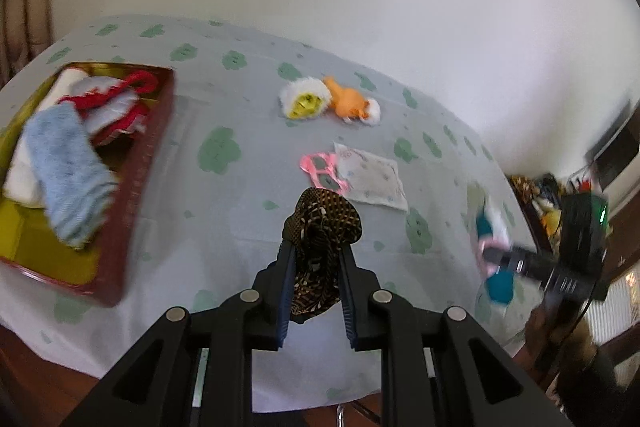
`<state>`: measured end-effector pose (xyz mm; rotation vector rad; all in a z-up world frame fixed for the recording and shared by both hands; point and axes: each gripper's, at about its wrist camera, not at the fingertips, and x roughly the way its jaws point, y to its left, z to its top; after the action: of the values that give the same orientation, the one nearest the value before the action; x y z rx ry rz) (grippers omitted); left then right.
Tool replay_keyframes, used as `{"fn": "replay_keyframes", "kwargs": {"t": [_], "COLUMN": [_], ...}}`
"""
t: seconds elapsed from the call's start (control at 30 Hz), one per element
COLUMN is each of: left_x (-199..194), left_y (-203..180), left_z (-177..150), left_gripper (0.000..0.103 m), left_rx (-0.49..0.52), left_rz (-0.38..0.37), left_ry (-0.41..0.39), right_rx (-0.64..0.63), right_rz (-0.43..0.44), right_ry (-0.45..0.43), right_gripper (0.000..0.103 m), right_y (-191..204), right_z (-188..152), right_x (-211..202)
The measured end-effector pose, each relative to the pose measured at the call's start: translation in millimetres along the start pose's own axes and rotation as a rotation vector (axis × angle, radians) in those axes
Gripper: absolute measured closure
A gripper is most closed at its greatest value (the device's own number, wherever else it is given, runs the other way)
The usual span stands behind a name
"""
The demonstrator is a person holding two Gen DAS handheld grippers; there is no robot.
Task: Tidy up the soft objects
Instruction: 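Lower the dark cloth into the tin and open the left gripper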
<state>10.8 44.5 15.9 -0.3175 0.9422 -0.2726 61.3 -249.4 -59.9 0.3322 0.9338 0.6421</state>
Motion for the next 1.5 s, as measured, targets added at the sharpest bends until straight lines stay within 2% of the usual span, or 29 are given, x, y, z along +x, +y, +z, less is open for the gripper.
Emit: {"fn": "replay_keyframes", "kwargs": {"t": [0.17,0.33,0.4,0.47,0.67,0.83,1.07,1.17,1.23,1.27,1.37,1.5], "left_x": [-40.8,-75.6,-78.9,-79.0,-66.2,-51.9,-44.0,-40.7,-39.4,-39.7,-41.3,-44.1], "left_y": [44.8,99.9,119.8,140.1,177.0,187.1,190.0,187.0,187.0,187.7,189.5,180.1], "left_z": [20.5,36.0,40.9,43.9,42.7,42.7,35.3,34.3,34.4,34.2,32.0,29.6], "left_gripper": [0.083,0.083,0.083,0.083,0.083,0.082,0.078,0.071,0.057,0.054,0.054,0.053], "left_rx": [-0.07,-0.118,-0.123,-0.145,-0.184,-0.159,-0.148,-0.126,-0.125,-0.132,-0.162,-0.128], "left_rz": [0.078,0.221,0.287,0.32,0.359,0.421,0.467,0.514,0.547,0.56,0.569,0.614], "left_ry": [-0.071,-0.132,-0.135,-0.134,-0.131,-0.129,-0.117,-0.107,-0.101,-0.099,-0.09,-0.093], "right_rx": [0.024,0.011,0.015,0.014,0.007,0.009,0.014,0.014,0.012,0.009,0.013,0.017], "right_rz": [0.019,0.034,0.039,0.042,0.053,0.059,0.071,0.075,0.074,0.073,0.074,0.076], "right_ry": [0.011,0.018,0.023,0.032,0.059,0.069,0.086,0.089,0.09,0.091,0.096,0.095], "right_gripper": [0.038,0.037,0.037,0.037,0.037,0.037,0.037,0.037,0.037,0.037,0.037,0.037], "right_y": [6.7,17.0,19.1,22.4,28.8,30.6,33.1,34.2,35.4,35.9,35.4,34.8], "right_z": [-6.0,-2.7,-1.2,-1.7,-2.3,0.1,2.6,2.6,2.6,2.6,2.2,1.8], "right_x": [8.1,16.9,20.9,24.7,33.5,38.3,44.7,46.4,47.3,47.7,48.3,48.7]}}
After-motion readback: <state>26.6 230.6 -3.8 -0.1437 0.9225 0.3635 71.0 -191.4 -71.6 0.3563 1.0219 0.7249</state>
